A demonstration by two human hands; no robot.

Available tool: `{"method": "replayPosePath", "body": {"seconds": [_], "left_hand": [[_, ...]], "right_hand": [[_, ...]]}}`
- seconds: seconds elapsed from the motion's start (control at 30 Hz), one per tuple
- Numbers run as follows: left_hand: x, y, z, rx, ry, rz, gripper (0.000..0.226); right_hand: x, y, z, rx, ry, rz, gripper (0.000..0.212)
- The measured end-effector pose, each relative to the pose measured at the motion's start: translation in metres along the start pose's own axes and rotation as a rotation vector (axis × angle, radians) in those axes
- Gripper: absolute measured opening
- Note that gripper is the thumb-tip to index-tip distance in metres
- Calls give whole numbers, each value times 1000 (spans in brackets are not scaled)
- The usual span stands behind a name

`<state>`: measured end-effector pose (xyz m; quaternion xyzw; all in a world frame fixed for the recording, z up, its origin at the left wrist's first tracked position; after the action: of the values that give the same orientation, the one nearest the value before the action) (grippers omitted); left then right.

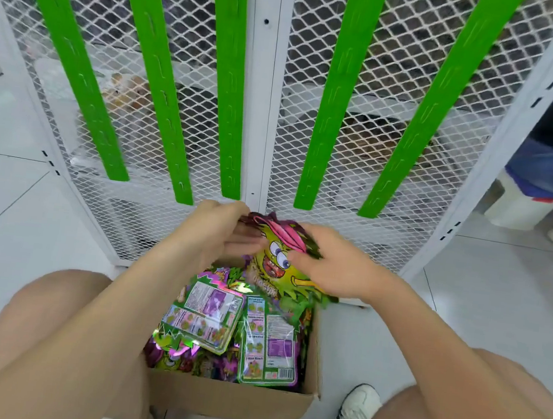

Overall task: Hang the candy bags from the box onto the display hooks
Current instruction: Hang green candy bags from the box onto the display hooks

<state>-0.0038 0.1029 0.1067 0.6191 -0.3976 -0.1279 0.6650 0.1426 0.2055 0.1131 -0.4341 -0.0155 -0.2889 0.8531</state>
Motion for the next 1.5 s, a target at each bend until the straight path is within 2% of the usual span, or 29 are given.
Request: {"method": "replayPosePath", "body": {"seconds": [0.07,0.13,0.17,0.23,0.3,0.4,0.5,0.6,0.7,0.77,0.83,0.93,1.0,1.07,1.1,1.17,1.2,1.23,1.33,1.37,1.43,1.5], "left_hand": [[2,8,2,-271,-21,-39,36],[3,21,0,-500,-31,-184,38],[2,25,-3,-534,-55,-260,37],[-3,25,-9,-511,-76,-323,25],[-9,23,-13,-461,-42,-313,17],[-15,28,-20,-456,12,-359,19],[-21,31,-23,-443,17,-376,19],[-22,34,-21,-417,36,-414,20],[-15,34,-27,-355,33,-434,15],[-13,29,-36,-352,6,-454,8],[-13,21,-47,-477,3,-504,3],[-5,17,-76,-764,-16,-691,20],[-3,14,-102,-843,-80,-799,24],[-8,9,-128,-871,-149,-812,25],[-12,7,-141,-882,-168,-814,28],[-20,9,-167,-882,-171,-852,35],[-25,10,-178,-859,-156,-866,38],[-30,12,-188,-823,-122,-874,41],[-45,16,-204,-785,100,-859,51],[-47,18,-207,-825,186,-861,55],[-48,22,-211,-891,316,-889,56],[-51,24,-213,-906,374,-912,47]], "right_hand": [[-2,-4,21,-16,91,-12,13],[-3,0,35,-91,112,-56,8],[-5,6,39,-140,107,-94,8],[-9,15,44,-212,73,-159,3],[-15,18,49,-241,50,-177,6],[-19,20,56,-351,19,-220,8],[-19,32,62,-470,46,-324,21],[-12,41,71,-610,107,-341,9],[0,47,75,-729,137,-284,6],[10,50,82,-638,164,-216,16],[21,55,95,-395,212,-171,29],[38,77,118,-41,251,-185,36],[43,96,130,149,253,-213,36],[41,117,139,202,251,-243,24],[40,123,144,202,255,-262,27],[32,129,150,190,256,-273,47],[27,131,151,201,247,-274,52],[22,133,152,217,239,-274,49],[6,146,152,243,219,-284,20],[1,149,153,233,220,-285,19],[-6,151,156,214,218,-269,30],[-9,151,159,193,229,-268,37]]}}
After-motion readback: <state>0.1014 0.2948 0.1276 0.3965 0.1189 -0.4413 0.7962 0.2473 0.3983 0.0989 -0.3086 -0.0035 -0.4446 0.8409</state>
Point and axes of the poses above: each hand's wrist, its own x-axis away from the middle knuckle, its own z-axis out of the back of the hand, y = z × x, the point moved 8 cm from there along -x, towards the middle knuckle, and after that the axes turned 9 degrees about -z, right-handed, at the moved point
